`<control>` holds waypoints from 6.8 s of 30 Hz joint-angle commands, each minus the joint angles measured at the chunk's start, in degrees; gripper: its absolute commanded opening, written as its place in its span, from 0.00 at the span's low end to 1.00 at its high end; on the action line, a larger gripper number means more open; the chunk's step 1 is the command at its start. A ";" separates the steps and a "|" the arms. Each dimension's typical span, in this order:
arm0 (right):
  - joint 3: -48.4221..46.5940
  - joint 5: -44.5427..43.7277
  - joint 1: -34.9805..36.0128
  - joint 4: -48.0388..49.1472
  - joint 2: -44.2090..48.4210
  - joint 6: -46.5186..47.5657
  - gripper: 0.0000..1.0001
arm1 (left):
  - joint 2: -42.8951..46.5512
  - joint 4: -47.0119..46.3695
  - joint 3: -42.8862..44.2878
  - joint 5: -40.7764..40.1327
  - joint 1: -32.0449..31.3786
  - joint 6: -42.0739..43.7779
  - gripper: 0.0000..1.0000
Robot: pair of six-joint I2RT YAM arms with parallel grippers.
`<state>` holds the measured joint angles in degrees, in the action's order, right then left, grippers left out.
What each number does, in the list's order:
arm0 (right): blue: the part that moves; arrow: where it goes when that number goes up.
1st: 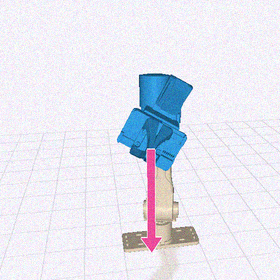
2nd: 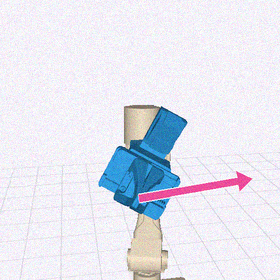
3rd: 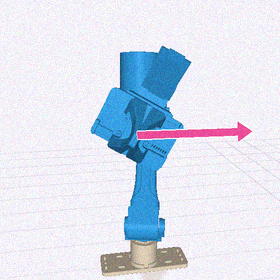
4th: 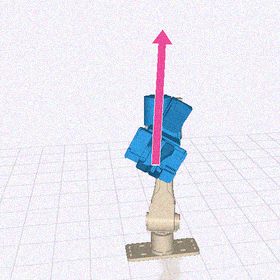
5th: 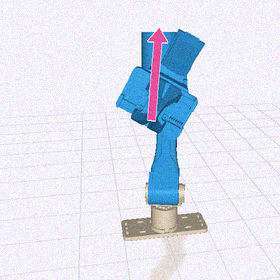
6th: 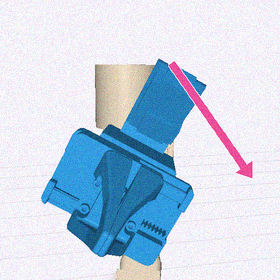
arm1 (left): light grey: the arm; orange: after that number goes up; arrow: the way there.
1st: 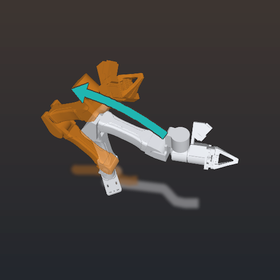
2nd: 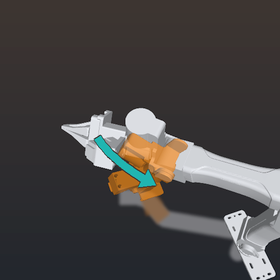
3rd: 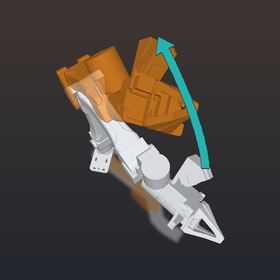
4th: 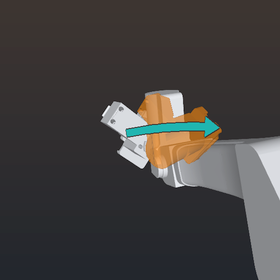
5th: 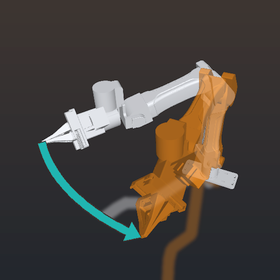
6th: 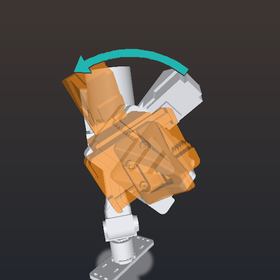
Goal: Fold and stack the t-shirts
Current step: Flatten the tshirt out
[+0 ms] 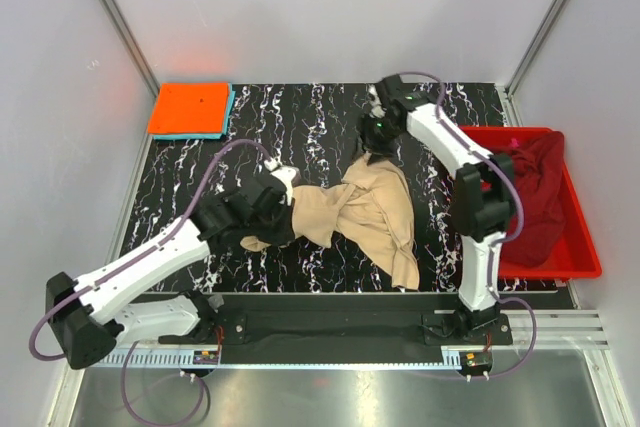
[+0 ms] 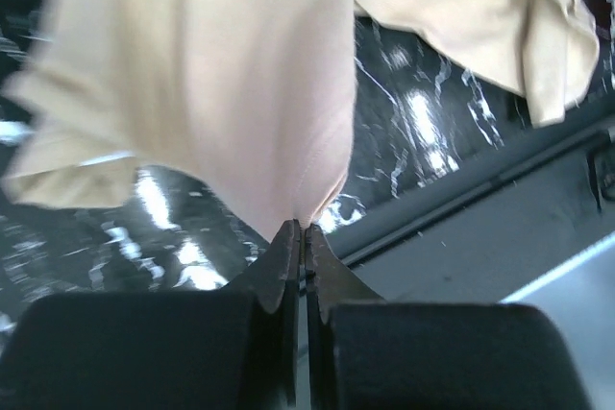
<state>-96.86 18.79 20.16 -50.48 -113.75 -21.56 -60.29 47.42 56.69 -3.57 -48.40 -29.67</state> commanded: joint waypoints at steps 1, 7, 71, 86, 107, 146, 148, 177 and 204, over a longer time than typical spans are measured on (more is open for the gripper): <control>-13.39 -5.24 5.05 -4.70 -9.25 5.29 0.55 | -3.42 -9.00 -1.66 10.95 0.06 0.14 0.00; -24.07 -10.61 8.30 -10.96 -19.65 6.01 0.50 | -6.24 -10.85 -1.40 12.80 0.06 0.32 0.00; -30.42 -35.57 8.33 -0.25 -15.30 10.84 0.00 | 0.53 -3.12 3.33 -4.85 5.76 2.50 0.00; -35.07 -23.27 -4.78 27.26 -2.79 30.87 0.00 | -23.37 -18.32 46.74 -8.82 29.32 31.40 0.00; -21.72 -9.11 -13.22 38.17 15.31 32.81 0.00 | -19.53 -36.16 63.74 -2.93 39.53 45.40 0.00; 11.60 8.27 -14.80 38.02 63.47 26.66 0.00 | 18.00 -41.45 43.86 17.90 44.01 41.36 0.00; 11.78 8.90 -14.80 36.16 67.69 26.75 0.00 | 19.94 -41.27 45.35 18.51 43.92 40.66 0.00; 23.93 -3.32 -14.89 62.53 12.39 24.02 0.00 | -33.54 -62.03 20.17 18.87 43.57 39.34 0.00; -11.52 -4.46 -15.50 35.97 9.32 29.47 0.00 | -36.52 -48.30 56.27 13.85 43.48 37.76 0.00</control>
<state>-107.44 14.39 4.95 -16.67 -118.08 5.74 -110.37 4.19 110.34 11.11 -4.82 7.46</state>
